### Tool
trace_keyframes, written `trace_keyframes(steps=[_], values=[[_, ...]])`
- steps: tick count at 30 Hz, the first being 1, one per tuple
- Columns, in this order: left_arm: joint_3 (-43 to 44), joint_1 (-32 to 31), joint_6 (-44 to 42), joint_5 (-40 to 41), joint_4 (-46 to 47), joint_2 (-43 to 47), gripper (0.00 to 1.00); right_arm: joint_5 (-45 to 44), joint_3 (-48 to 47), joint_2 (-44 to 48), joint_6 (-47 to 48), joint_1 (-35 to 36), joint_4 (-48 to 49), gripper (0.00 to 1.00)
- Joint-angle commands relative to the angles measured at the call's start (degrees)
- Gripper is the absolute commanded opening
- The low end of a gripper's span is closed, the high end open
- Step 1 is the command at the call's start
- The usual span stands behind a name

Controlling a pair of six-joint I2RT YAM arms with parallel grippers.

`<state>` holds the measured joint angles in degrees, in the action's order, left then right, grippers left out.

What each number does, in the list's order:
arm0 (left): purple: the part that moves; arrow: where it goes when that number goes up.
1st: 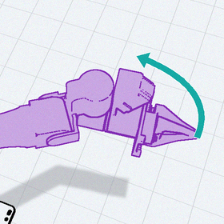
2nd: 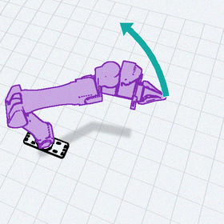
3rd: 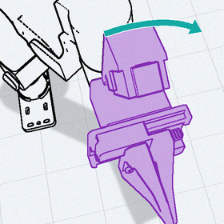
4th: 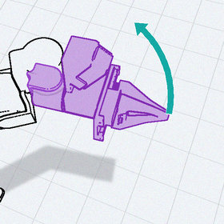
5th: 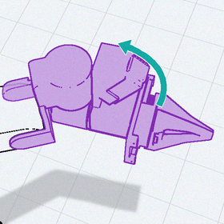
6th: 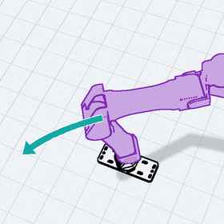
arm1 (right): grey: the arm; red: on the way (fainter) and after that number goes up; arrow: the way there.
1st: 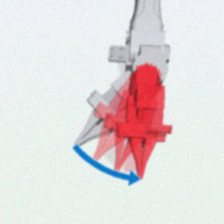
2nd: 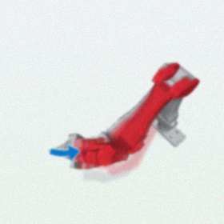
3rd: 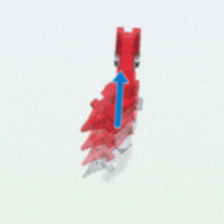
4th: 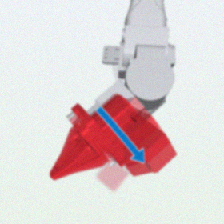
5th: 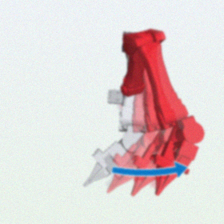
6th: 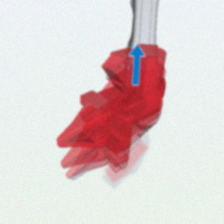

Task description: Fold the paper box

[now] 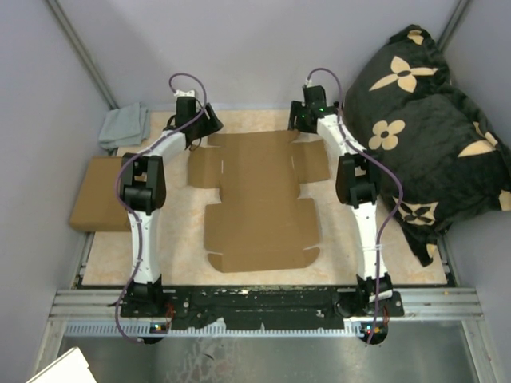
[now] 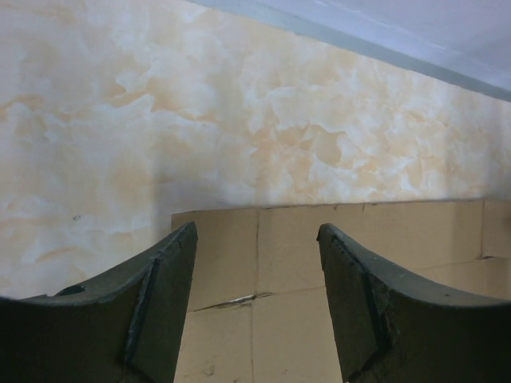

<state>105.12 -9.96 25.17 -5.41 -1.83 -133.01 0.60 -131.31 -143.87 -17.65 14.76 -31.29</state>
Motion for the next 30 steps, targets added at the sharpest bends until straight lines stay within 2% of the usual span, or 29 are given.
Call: trace_keyframes(steps=[1,16,23,30], values=[[2.0,0.9,-0.7,-1.0,-0.2,-1.8,0.69,3.9,0.1,0.2,0.4,-0.2,3.1,0.64],[5.4,2.0,-1.3,-2.0,-5.1,-5.5,0.67,6.1,0.9,-0.4,-0.6,-0.2,3.3,0.66],[3.1,1.7,0.1,-7.0,-3.2,-3.4,0.65,6.9,1.4,0.3,-0.2,-0.2,3.1,0.66],[2.7,0.5,0.5,-8.5,-3.7,-0.7,0.63,7.3,2.5,2.2,0.8,0.2,3.2,0.66]])
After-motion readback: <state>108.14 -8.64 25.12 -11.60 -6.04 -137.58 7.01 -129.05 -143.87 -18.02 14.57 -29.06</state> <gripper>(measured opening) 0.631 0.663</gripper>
